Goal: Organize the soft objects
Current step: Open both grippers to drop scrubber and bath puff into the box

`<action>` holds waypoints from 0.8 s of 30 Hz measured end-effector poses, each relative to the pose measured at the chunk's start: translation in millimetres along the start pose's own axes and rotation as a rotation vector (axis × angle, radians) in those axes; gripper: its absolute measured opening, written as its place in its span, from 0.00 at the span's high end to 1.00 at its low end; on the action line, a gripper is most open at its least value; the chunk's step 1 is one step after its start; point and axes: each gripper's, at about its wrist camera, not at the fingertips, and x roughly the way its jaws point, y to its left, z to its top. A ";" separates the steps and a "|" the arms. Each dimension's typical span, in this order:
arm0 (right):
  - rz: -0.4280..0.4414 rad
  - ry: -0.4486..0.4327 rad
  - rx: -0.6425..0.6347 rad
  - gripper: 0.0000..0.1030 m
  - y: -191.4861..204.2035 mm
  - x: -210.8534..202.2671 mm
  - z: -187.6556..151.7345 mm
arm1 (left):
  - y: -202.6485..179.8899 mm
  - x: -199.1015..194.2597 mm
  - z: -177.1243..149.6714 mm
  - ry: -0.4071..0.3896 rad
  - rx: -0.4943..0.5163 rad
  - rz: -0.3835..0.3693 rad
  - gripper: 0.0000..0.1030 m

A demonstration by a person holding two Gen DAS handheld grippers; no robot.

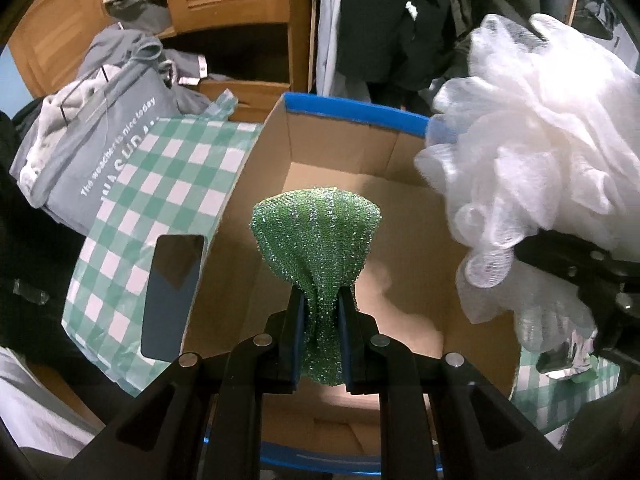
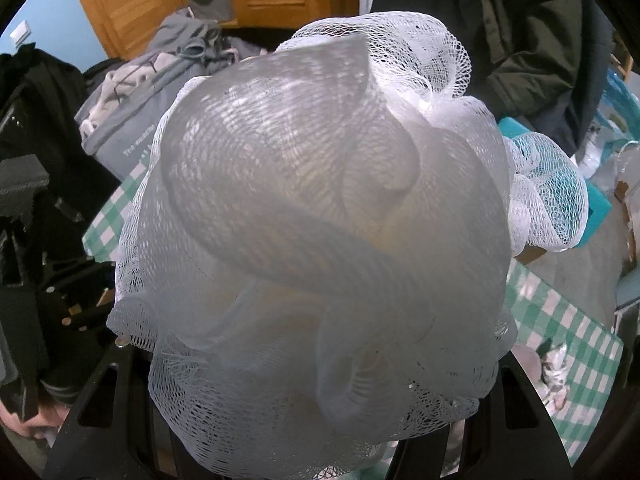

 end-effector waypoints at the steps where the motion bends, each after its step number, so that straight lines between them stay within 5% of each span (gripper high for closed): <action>1: 0.002 0.011 -0.004 0.42 0.9 3.6 -0.8 | 0.9 2.1 -0.8 0.007 -0.002 -0.002 0.85; 8: 0.019 0.068 -0.050 0.38 11.6 17.5 3.8 | 5.4 6.3 -3.8 0.025 -0.009 0.011 0.84; 12: 0.013 0.076 -0.047 0.26 9.6 22.1 1.6 | 8.2 4.6 -4.5 0.027 -0.016 0.026 0.73; 24: -0.016 -0.009 -0.058 0.17 21.7 11.6 13.1 | 12.6 -5.3 -2.6 0.007 -0.030 0.034 0.55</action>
